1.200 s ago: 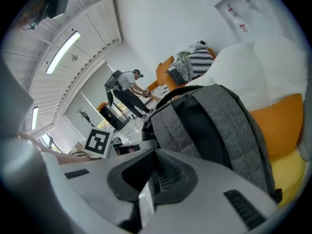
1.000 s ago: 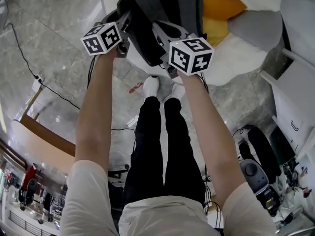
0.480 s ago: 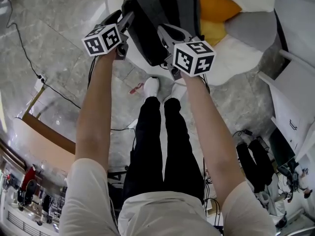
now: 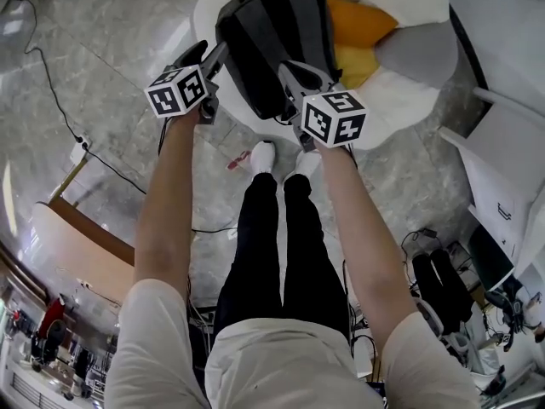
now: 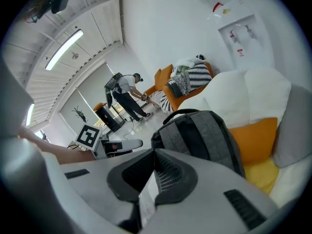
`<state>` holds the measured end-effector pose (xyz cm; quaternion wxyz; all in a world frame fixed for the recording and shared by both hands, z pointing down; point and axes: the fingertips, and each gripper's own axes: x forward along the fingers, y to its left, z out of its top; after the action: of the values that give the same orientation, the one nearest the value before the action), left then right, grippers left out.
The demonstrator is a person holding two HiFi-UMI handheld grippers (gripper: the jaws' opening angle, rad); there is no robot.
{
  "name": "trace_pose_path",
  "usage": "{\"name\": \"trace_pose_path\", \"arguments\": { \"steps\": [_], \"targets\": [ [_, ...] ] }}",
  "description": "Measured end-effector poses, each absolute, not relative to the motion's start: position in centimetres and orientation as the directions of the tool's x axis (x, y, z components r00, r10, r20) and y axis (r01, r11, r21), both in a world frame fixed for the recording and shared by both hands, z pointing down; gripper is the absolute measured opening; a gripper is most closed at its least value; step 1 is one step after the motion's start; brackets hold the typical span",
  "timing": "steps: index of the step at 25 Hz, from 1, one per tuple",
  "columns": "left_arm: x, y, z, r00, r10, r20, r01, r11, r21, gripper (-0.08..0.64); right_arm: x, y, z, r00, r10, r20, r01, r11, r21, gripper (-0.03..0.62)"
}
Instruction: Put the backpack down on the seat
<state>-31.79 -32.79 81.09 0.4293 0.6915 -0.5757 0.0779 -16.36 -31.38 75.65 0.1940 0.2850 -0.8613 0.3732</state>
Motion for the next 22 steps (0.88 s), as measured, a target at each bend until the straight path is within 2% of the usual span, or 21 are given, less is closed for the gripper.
{"name": "trace_pose_path", "arguments": {
  "steps": [9, 22],
  "targets": [
    [-28.3, -29.8, 74.0, 0.365, -0.721, 0.589, -0.857, -0.013, 0.515, 0.146, -13.0, -28.3, 69.9, -0.748, -0.371, 0.550, -0.655, 0.543, -0.525, 0.023],
    [-22.5, -26.6, 59.7, 0.438, -0.755, 0.488, -0.829, -0.130, 0.544, 0.073, -8.1, -24.8, 58.2, -0.732, -0.475, 0.489, -0.682, 0.512, -0.522, 0.024]
  ]
}}
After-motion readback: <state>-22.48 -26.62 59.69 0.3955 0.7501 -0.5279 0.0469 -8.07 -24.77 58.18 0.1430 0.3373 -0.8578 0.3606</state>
